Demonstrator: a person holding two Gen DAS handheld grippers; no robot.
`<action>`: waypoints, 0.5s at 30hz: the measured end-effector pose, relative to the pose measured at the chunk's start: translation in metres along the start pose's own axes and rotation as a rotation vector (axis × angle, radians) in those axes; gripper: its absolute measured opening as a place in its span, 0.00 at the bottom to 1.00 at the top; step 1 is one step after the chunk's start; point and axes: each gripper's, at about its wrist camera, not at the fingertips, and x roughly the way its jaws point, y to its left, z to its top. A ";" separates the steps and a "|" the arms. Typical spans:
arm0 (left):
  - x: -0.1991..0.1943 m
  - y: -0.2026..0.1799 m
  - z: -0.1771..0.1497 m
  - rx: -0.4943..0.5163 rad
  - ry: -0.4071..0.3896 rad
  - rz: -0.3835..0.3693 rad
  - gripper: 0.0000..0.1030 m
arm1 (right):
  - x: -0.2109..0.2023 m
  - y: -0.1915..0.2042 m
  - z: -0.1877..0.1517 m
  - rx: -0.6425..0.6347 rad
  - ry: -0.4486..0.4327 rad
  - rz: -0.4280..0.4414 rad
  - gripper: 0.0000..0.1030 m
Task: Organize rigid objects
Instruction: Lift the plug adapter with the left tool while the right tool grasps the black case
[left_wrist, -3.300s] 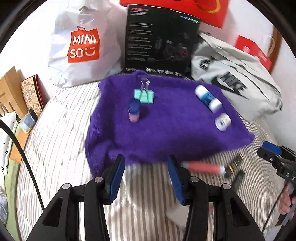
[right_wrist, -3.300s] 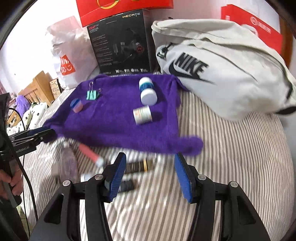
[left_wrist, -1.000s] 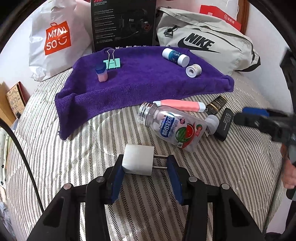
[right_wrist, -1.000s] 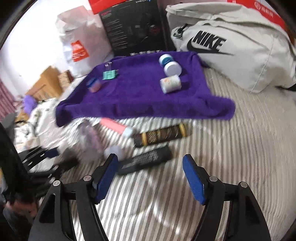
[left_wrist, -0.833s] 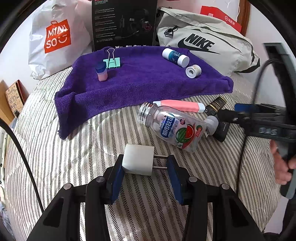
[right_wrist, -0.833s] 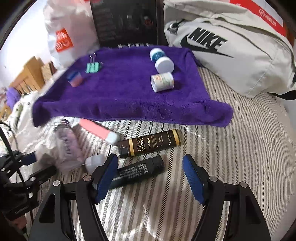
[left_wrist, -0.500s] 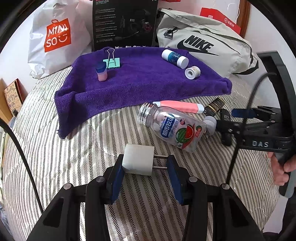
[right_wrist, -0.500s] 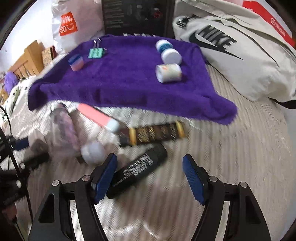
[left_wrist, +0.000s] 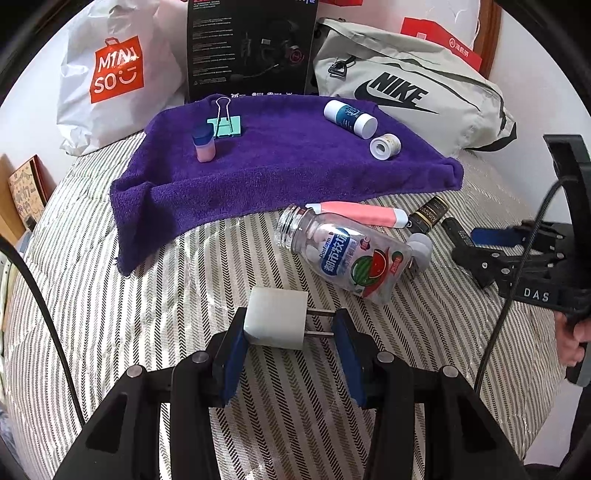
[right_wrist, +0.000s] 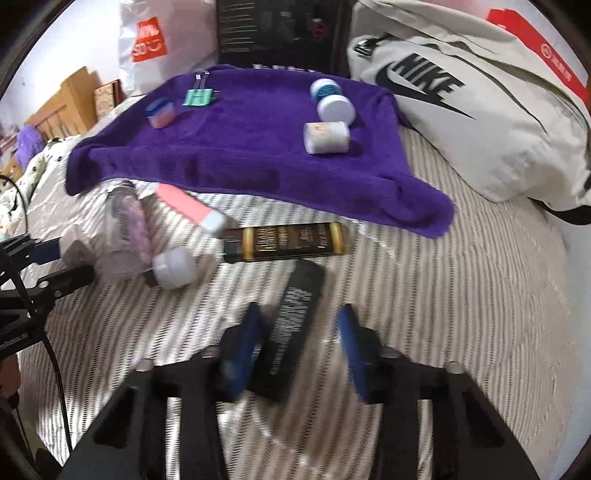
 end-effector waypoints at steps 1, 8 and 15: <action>0.000 0.000 0.000 -0.003 -0.001 0.003 0.42 | 0.000 0.001 0.000 -0.002 -0.002 0.012 0.26; 0.003 -0.003 0.001 -0.005 0.001 0.027 0.42 | 0.001 -0.002 0.001 0.019 0.012 0.033 0.25; 0.006 -0.006 0.000 0.006 -0.012 0.056 0.42 | 0.003 -0.005 0.002 0.046 0.004 0.048 0.24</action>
